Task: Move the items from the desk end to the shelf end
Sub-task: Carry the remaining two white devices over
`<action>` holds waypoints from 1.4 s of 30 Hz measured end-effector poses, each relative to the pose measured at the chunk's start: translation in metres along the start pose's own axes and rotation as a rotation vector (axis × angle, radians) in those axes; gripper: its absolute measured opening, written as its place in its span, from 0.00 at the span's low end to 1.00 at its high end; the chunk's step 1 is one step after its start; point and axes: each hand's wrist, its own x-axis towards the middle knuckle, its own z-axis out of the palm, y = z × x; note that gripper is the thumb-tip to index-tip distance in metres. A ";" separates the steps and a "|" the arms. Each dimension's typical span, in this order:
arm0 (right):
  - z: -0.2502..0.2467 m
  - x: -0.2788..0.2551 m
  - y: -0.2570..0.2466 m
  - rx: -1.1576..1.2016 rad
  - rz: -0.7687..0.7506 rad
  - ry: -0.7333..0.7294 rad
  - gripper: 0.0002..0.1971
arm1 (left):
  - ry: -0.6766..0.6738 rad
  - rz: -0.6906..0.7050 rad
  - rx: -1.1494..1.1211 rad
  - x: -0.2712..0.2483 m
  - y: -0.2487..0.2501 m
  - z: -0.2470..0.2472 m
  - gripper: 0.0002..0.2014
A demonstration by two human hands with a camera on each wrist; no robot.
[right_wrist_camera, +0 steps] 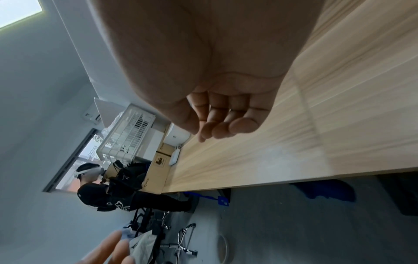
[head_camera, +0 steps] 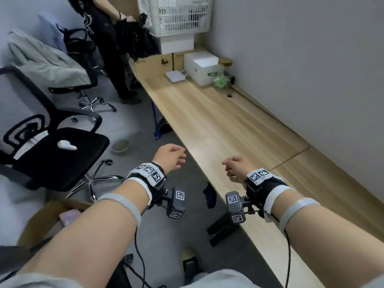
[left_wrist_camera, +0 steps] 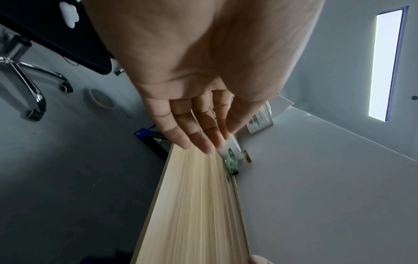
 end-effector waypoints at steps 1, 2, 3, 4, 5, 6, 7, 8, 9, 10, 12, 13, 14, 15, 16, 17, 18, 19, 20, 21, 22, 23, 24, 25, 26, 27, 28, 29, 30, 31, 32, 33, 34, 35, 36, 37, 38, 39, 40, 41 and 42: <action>0.012 0.022 -0.020 -0.009 -0.004 -0.016 0.05 | 0.030 -0.006 -0.013 0.022 0.008 -0.015 0.07; 0.026 0.044 -0.041 -0.015 -0.014 -0.034 0.06 | 0.057 -0.005 -0.024 0.044 0.015 -0.031 0.07; 0.039 0.065 -0.061 -0.023 -0.026 -0.053 0.07 | 0.078 -0.001 -0.041 0.063 0.023 -0.047 0.07; 0.052 0.085 -0.080 -0.028 -0.031 -0.062 0.07 | 0.102 -0.003 -0.058 0.081 0.029 -0.062 0.07; 0.066 0.103 -0.097 -0.043 -0.034 -0.072 0.07 | 0.128 -0.015 -0.069 0.098 0.035 -0.077 0.07; 0.080 0.116 -0.114 -0.053 -0.043 -0.091 0.06 | 0.141 -0.025 -0.080 0.113 0.040 -0.090 0.07; 0.087 0.124 -0.123 -0.062 -0.045 -0.110 0.05 | 0.139 -0.036 -0.090 0.121 0.043 -0.096 0.07; 0.109 0.147 -0.140 -0.068 -0.045 -0.140 0.05 | 0.160 -0.041 -0.094 0.146 0.050 -0.114 0.07; 0.127 0.168 -0.155 -0.073 -0.042 -0.158 0.05 | 0.172 -0.039 -0.102 0.166 0.056 -0.130 0.08; 0.127 0.169 -0.158 -0.072 -0.041 -0.150 0.05 | 0.165 -0.041 -0.114 0.171 0.056 -0.130 0.08; 0.150 0.197 -0.175 -0.071 -0.034 -0.159 0.05 | 0.164 -0.049 -0.108 0.207 0.061 -0.149 0.08; 0.164 0.215 -0.184 -0.075 -0.025 -0.151 0.05 | 0.157 -0.051 -0.110 0.228 0.066 -0.159 0.08; 0.176 0.230 -0.193 -0.077 -0.017 -0.148 0.04 | 0.148 -0.049 -0.111 0.250 0.068 -0.169 0.08; 0.189 0.246 -0.201 -0.074 -0.008 -0.141 0.04 | 0.138 -0.048 -0.112 0.271 0.071 -0.181 0.08; 0.199 0.261 -0.210 -0.080 0.005 -0.122 0.04 | 0.127 -0.045 -0.117 0.291 0.074 -0.192 0.08; 0.208 0.273 -0.219 -0.091 0.018 -0.096 0.04 | 0.117 -0.046 -0.117 0.309 0.079 -0.201 0.08; 0.216 0.284 -0.227 -0.094 0.032 -0.074 0.04 | 0.107 -0.047 -0.119 0.327 0.083 -0.210 0.08; 0.223 0.296 -0.235 -0.093 0.047 -0.064 0.04 | 0.092 -0.048 -0.121 0.342 0.086 -0.218 0.07; 0.230 0.306 -0.242 -0.095 0.057 -0.060 0.04 | 0.077 -0.047 -0.119 0.358 0.088 -0.225 0.07; 0.237 0.317 -0.249 -0.104 0.066 -0.054 0.04 | 0.068 -0.048 -0.110 0.371 0.091 -0.232 0.07; 0.243 0.326 -0.255 -0.113 0.069 -0.044 0.04 | 0.061 -0.050 -0.103 0.384 0.092 -0.237 0.07; 0.249 0.334 -0.261 -0.118 0.075 -0.033 0.04 | 0.055 -0.053 -0.100 0.395 0.095 -0.241 0.07; 0.254 0.340 -0.266 -0.114 0.084 -0.025 0.04 | 0.047 -0.056 -0.101 0.406 0.097 -0.243 0.08; 0.258 0.347 -0.271 -0.100 0.090 -0.023 0.04 | 0.037 -0.058 -0.103 0.416 0.099 -0.244 0.08; 0.262 0.353 -0.275 -0.089 0.093 -0.028 0.04 | 0.025 -0.063 -0.101 0.427 0.102 -0.245 0.08; 0.265 0.361 -0.279 -0.086 0.094 -0.036 0.05 | 0.012 -0.066 -0.094 0.439 0.106 -0.244 0.08; 0.267 0.368 -0.283 -0.089 0.094 -0.040 0.05 | 0.000 -0.068 -0.083 0.450 0.108 -0.244 0.07; 0.267 0.375 -0.286 -0.089 0.098 -0.036 0.04 | -0.011 -0.069 -0.069 0.461 0.112 -0.242 0.07; 0.267 0.384 -0.289 -0.082 0.105 -0.028 0.04 | -0.021 -0.073 -0.052 0.473 0.115 -0.240 0.08; 0.265 0.393 -0.291 -0.072 0.112 -0.022 0.04 | -0.030 -0.074 -0.038 0.484 0.118 -0.238 0.08; 0.262 0.403 -0.293 -0.066 0.115 -0.019 0.04 | -0.039 -0.073 -0.029 0.497 0.122 -0.234 0.08; 0.259 0.414 -0.295 -0.062 0.115 -0.014 0.04 | -0.047 -0.070 -0.023 0.510 0.126 -0.231 0.08; 0.255 0.427 -0.298 -0.056 0.113 -0.011 0.05 | -0.054 -0.067 -0.015 0.523 0.130 -0.227 0.08; 0.251 0.440 -0.300 -0.047 0.114 -0.006 0.05 | -0.061 -0.067 -0.006 0.537 0.134 -0.222 0.08; 0.248 0.453 -0.303 -0.036 0.119 0.000 0.04 | -0.067 -0.071 0.003 0.551 0.138 -0.218 0.08; 0.244 0.468 -0.306 -0.023 0.126 0.005 0.04 | -0.072 -0.077 0.010 0.565 0.143 -0.213 0.08; 0.240 0.482 -0.309 -0.008 0.134 0.007 0.04 | -0.078 -0.085 0.016 0.578 0.147 -0.207 0.07; 0.236 0.496 -0.313 0.003 0.144 0.005 0.04 | -0.085 -0.093 0.021 0.592 0.152 -0.202 0.06; 0.233 0.509 -0.318 0.011 0.152 0.002 0.04 | -0.092 -0.102 0.024 0.605 0.157 -0.197 0.06; 0.229 0.524 -0.322 0.014 0.159 -0.001 0.04 | -0.096 -0.109 0.029 0.619 0.161 -0.192 0.06; 0.227 0.537 -0.326 0.013 0.162 -0.002 0.04 | -0.097 -0.115 0.034 0.634 0.164 -0.188 0.06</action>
